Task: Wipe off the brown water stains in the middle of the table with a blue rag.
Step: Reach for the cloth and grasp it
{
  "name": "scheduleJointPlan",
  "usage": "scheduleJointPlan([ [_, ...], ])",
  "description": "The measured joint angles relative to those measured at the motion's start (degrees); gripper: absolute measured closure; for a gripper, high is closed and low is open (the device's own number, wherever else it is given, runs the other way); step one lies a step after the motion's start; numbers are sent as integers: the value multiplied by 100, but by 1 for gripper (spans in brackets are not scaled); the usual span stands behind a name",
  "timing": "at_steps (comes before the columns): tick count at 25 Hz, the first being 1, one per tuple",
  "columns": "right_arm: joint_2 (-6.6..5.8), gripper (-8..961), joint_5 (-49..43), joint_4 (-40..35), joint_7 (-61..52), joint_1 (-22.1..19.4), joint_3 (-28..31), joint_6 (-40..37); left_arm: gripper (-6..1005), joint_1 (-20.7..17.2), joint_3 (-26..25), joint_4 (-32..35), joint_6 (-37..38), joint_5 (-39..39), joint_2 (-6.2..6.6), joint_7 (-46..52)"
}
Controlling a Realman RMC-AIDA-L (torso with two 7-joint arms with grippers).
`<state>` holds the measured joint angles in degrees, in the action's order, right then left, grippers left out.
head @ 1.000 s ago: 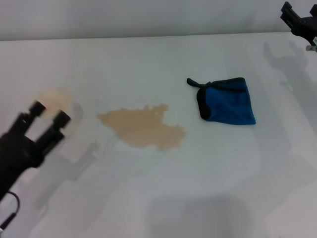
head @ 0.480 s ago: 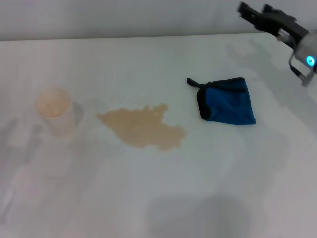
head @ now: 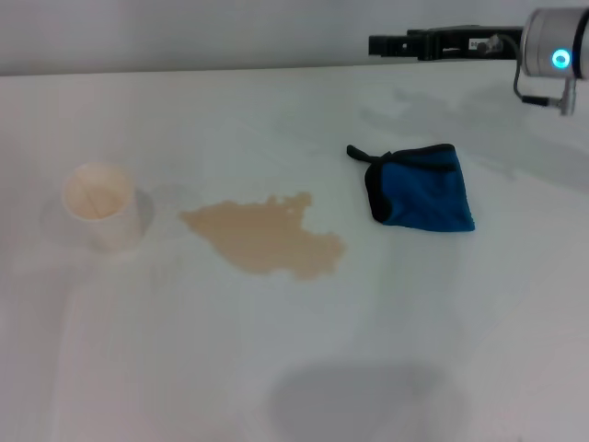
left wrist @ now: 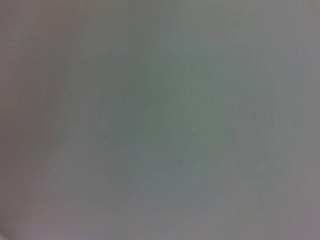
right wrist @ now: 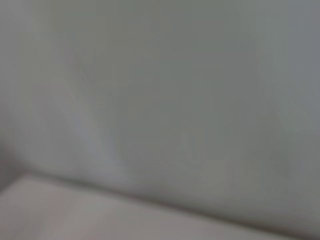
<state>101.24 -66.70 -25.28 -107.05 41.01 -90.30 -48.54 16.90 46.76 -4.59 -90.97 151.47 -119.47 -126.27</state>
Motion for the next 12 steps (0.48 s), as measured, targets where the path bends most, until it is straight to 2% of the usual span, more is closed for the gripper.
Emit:
scheduleJointPlan([
  [3,-263,84,-928,-28,-613,327,2,-603,118,-36,0,39,272,270,7,-21],
  [5,-386,84,-1551,-65,-987,555,4,-954,119,-33,0,26,467,539,-2,-11],
  [9,-481,84,-3066,-136,-1966,1108,4,-1442,119,35,8,17,904,774,-5,-10],
  [12,-449,84,-4023,-192,-2474,1499,4,-1799,119,87,47,91,1171,704,31,-155],
])
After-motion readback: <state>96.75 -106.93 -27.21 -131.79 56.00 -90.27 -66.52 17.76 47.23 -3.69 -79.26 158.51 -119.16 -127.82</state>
